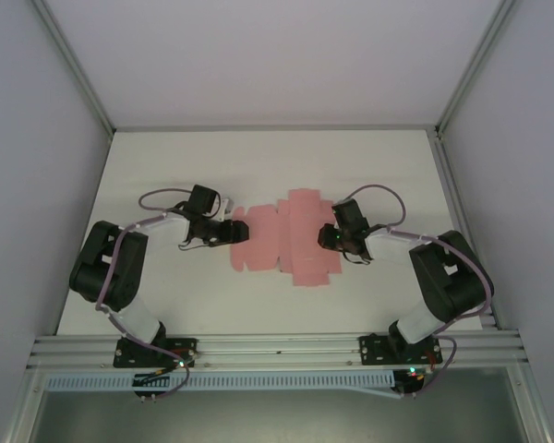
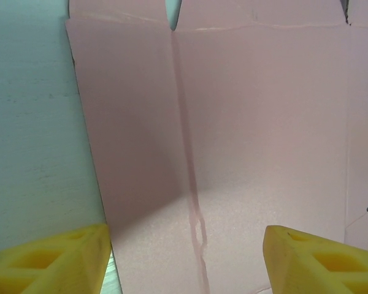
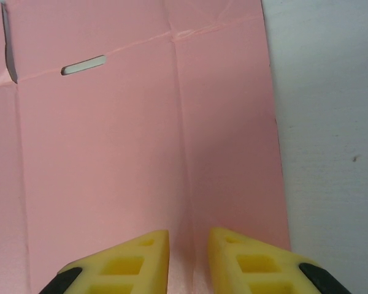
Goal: Assemble paper box
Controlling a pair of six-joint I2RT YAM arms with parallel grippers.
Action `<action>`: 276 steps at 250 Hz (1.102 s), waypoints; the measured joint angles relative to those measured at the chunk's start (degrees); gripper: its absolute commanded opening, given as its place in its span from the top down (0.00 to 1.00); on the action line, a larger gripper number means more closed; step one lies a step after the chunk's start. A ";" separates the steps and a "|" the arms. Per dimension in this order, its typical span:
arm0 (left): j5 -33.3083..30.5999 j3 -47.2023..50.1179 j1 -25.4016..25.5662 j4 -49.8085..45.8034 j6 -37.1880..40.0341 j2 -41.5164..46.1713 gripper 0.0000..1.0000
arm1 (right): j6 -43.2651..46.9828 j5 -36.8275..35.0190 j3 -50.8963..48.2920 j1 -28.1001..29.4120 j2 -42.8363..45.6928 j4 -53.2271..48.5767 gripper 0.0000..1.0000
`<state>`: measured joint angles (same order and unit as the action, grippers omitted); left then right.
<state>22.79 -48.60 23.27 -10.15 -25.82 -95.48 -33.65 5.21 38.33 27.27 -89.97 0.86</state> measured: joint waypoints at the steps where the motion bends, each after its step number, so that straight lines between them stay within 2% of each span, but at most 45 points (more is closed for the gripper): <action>1: -0.04 0.02 0.00 0.00 0.00 0.00 0.32 | 0.00 0.00 0.00 0.00 0.00 0.00 0.75; 33: -2.23 0.22 0.09 -0.96 0.02 0.66 0.33 | 0.00 -0.02 -0.04 0.00 0.02 0.00 0.75; 88: -1.90 0.42 0.15 -0.42 0.00 0.61 0.34 | 0.00 0.00 -0.04 0.00 0.04 0.00 0.75; 110: -1.25 0.76 0.09 0.37 0.00 0.61 0.37 | 0.00 0.15 -0.04 0.00 0.02 0.02 0.75; 175: 6.38 2.64 0.20 5.92 -1.09 0.90 0.42 | 0.00 0.42 -0.24 0.00 -0.02 0.50 0.75; 231: 11.72 5.38 0.15 12.59 -3.45 6.86 0.45 | 0.00 0.61 -0.96 -0.04 0.28 1.57 0.75; 253: 11.30 5.27 0.15 14.03 -3.80 7.21 0.47 | 0.00 0.63 -1.38 -0.04 0.48 2.10 0.75; 276: 8.17 4.31 0.20 12.13 -3.34 6.27 0.48 | -0.02 0.68 -1.44 -0.04 0.52 2.21 0.75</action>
<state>30.96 -44.29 23.46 1.98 -29.17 -89.21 -33.67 5.89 36.88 27.22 -89.45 3.07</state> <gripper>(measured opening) 0.527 0.248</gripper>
